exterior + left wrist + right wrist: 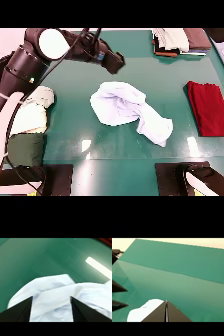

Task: Fold the shirts.

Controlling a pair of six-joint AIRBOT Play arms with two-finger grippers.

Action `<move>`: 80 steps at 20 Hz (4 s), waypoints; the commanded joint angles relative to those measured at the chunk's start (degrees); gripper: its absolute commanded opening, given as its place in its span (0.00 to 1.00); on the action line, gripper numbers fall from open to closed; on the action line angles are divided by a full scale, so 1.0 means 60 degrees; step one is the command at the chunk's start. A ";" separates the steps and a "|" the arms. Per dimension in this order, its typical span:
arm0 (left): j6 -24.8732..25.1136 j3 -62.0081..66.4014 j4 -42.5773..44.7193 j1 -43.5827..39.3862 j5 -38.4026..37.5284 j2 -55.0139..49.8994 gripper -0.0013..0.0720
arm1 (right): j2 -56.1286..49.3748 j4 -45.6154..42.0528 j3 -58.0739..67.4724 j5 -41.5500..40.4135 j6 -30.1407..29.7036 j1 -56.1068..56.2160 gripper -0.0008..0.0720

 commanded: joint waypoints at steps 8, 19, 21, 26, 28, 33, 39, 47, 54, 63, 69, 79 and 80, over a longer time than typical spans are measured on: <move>-0.1763 -0.3570 -0.2940 0.4069 0.0412 -0.1541 0.76 | -0.0022 0.0004 0.0004 0.0164 0.0000 0.0004 0.04; -0.1220 -0.3526 -0.4105 0.2743 0.2473 -0.3450 0.76 | -0.0022 0.0004 0.0000 0.0663 0.0004 0.0004 0.04; -0.1220 -0.3523 -0.4131 0.2473 0.2736 -0.3523 0.76 | -0.0022 0.0004 0.0000 0.0659 0.0004 0.0004 0.04; -0.1213 -0.2550 -0.3810 0.2743 0.2240 -0.3515 0.05 | -0.0025 -0.0160 0.0000 0.1279 0.0004 -0.0055 0.04; -0.1217 -0.1545 -0.3344 0.3224 0.1370 -0.3512 0.05 | -0.0066 -0.0470 -0.0062 0.2415 0.0342 -0.0550 0.04; -0.1188 0.0401 -0.2867 0.4200 -0.0138 -0.3512 0.05 | 0.0084 -0.0561 -0.3144 0.3690 0.0495 -0.3158 0.05; -0.0969 0.0514 -0.2794 0.4156 -0.0404 -0.3515 0.05 | -0.1388 0.1785 -0.8072 0.1603 -0.0769 -0.4758 0.77; -0.0973 0.0514 -0.2769 0.4156 -0.0484 -0.3515 0.05 | -0.4765 0.3355 -0.7340 -0.0703 -0.1548 -0.2769 0.62; -0.0976 0.0656 -0.2386 0.4346 -0.0597 -0.2983 0.05 | -0.5042 0.2412 -0.5315 -0.1013 -0.1581 -0.1785 0.04; -0.0965 0.2062 0.0244 0.4721 -0.0546 0.2594 0.05 | 0.0328 0.1075 -0.0834 0.0302 -0.1577 -0.2951 0.04; -0.0725 0.2058 0.0237 0.4721 -0.0415 0.5289 0.05 | 0.1559 0.1071 0.1180 0.1625 -0.1224 -0.3927 0.04; -0.0725 -0.2503 -0.0794 0.4721 -0.1869 0.2812 0.05 | -0.1410 0.0087 -0.1213 0.3442 -0.0357 -0.2911 0.04; -0.0729 -0.3271 -0.0794 0.4721 -0.1606 0.2291 0.05 | -0.2044 -0.0208 -0.1730 0.3213 -0.0353 -0.2652 0.03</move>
